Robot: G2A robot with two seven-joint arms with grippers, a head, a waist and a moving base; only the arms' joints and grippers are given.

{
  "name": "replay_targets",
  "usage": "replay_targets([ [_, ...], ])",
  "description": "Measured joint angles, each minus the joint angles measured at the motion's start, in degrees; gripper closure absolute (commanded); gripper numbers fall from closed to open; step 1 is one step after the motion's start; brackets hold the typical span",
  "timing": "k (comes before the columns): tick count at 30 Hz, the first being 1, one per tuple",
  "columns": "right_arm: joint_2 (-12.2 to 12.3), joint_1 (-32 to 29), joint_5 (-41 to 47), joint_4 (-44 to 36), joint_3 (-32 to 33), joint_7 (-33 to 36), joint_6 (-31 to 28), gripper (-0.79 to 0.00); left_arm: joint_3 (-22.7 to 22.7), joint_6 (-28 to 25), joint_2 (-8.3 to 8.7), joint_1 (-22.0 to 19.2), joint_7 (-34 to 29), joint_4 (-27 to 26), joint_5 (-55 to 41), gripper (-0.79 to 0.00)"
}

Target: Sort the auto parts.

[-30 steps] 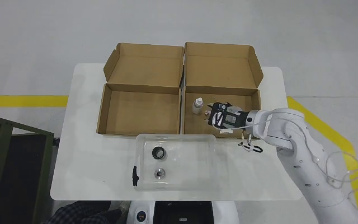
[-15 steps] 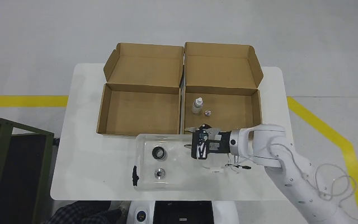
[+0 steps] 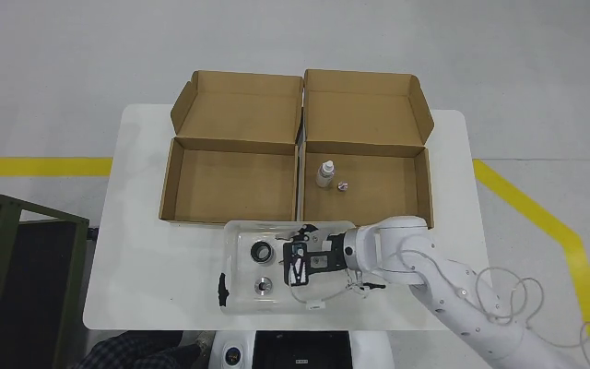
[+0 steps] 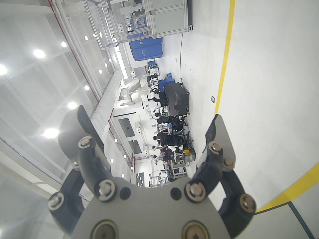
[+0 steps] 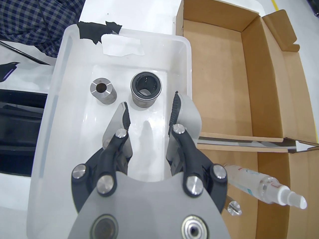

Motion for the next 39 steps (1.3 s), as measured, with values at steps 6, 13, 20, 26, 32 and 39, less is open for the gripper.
replay_targets([
  [6,-1.17,1.10,-2.63,1.97,-3.75,-1.28,1.93,-0.339,0.00,0.00,0.00,0.00,0.00,0.00,0.00,-0.785],
  [13,-2.66,1.89,-5.54,4.70,-7.89,-3.34,4.46,-0.357,0.00,0.00,0.00,0.00,0.00,0.00,0.00,-0.785],
  [20,-3.87,3.05,-7.12,7.88,-9.58,-5.03,6.46,-0.363,0.00,0.00,0.00,0.00,0.00,0.00,0.00,-0.785],
  [26,-4.75,4.13,-7.45,9.79,-10.33,-5.82,7.06,-0.382,0.00,0.00,0.00,0.00,0.00,0.00,0.00,-0.785],
  [32,-5.81,5.34,-7.32,12.10,-11.44,-6.29,7.27,-0.400,0.00,0.00,0.00,0.00,0.00,0.00,0.00,-0.785],
  [39,-7.12,6.66,-6.54,14.82,-12.90,-6.63,7.00,-0.480,0.00,0.00,0.00,0.00,0.00,0.00,0.00,-0.785],
])
